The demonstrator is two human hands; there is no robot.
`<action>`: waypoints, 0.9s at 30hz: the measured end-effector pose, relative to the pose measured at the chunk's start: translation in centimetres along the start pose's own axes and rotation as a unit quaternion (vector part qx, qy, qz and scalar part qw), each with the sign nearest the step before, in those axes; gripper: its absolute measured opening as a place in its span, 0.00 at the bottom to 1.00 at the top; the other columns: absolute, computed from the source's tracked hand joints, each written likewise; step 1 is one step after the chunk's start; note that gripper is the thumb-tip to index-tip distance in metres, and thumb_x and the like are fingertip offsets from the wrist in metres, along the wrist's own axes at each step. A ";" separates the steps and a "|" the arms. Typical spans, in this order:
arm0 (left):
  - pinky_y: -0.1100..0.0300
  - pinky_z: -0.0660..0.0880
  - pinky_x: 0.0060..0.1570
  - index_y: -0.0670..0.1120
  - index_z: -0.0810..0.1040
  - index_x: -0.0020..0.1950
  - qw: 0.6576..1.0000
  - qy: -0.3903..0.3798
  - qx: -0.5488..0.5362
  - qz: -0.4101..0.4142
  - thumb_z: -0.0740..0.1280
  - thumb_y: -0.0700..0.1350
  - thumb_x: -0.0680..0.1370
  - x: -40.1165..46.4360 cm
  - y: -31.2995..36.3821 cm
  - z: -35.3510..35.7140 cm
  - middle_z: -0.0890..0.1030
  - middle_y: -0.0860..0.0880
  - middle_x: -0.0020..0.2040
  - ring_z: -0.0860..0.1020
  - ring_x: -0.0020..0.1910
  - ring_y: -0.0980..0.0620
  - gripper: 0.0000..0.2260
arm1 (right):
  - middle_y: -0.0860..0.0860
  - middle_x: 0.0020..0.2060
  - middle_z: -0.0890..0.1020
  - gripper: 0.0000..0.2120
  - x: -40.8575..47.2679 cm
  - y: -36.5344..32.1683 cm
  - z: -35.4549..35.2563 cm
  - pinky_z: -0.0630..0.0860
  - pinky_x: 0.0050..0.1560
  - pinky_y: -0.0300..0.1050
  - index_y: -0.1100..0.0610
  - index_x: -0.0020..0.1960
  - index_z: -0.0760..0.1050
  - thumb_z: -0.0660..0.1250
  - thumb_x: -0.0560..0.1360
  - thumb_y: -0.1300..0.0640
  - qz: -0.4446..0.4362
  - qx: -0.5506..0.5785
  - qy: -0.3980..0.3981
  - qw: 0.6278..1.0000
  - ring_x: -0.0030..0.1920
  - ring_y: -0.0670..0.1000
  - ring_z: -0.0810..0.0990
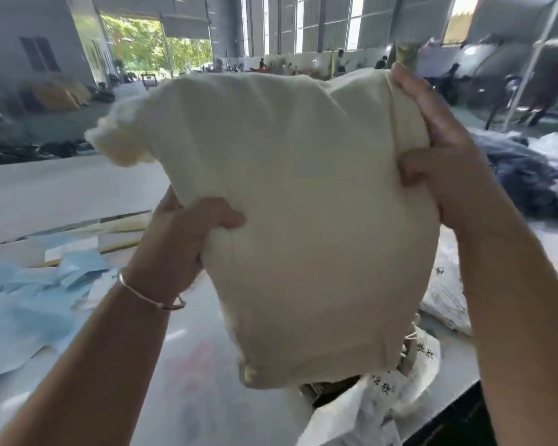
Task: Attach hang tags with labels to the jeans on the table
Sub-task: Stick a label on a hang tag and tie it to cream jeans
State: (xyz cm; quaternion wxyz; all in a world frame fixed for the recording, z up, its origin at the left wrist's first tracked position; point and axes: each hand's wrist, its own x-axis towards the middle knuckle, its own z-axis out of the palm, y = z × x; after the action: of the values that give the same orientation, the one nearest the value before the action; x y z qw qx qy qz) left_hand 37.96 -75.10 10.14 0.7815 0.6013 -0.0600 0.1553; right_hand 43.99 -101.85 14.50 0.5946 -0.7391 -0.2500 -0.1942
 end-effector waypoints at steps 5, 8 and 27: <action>0.64 0.73 0.24 0.39 0.78 0.52 0.969 0.043 -0.027 -0.241 0.70 0.35 0.63 3.4 -14.5 2.1 0.79 0.43 0.36 0.78 0.25 0.52 0.17 | 0.54 0.59 0.76 0.26 2.3 12.3 0.7 0.73 0.54 0.39 0.55 0.72 0.67 0.62 0.75 0.65 0.195 -0.317 -0.034 0.928 0.57 0.52 0.76; 0.63 0.73 0.22 0.41 0.77 0.51 0.896 0.029 0.003 -0.443 0.71 0.44 0.75 1.7 -23.5 0.8 0.82 0.44 0.36 0.79 0.27 0.49 0.10 | 0.58 0.72 0.65 0.27 -4.8 21.5 3.1 0.66 0.68 0.54 0.49 0.75 0.60 0.61 0.79 0.45 0.351 -0.480 -0.274 0.756 0.70 0.61 0.65; 0.66 0.64 0.24 0.43 0.76 0.43 0.904 -0.043 0.276 -0.325 0.66 0.38 0.77 -2.3 -18.2 -10.8 0.80 0.50 0.30 0.77 0.25 0.55 0.04 | 0.52 0.39 0.80 0.03 -6.3 17.9 19.0 0.70 0.43 0.44 0.59 0.40 0.78 0.68 0.72 0.60 0.201 -0.257 -0.218 0.920 0.43 0.53 0.77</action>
State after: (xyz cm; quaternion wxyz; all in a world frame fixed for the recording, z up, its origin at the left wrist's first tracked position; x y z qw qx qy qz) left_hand 40.53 -69.30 -10.17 0.5878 0.7854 0.1504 -0.1227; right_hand 49.51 -87.19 -7.32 0.3414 -0.9253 -0.1609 0.0379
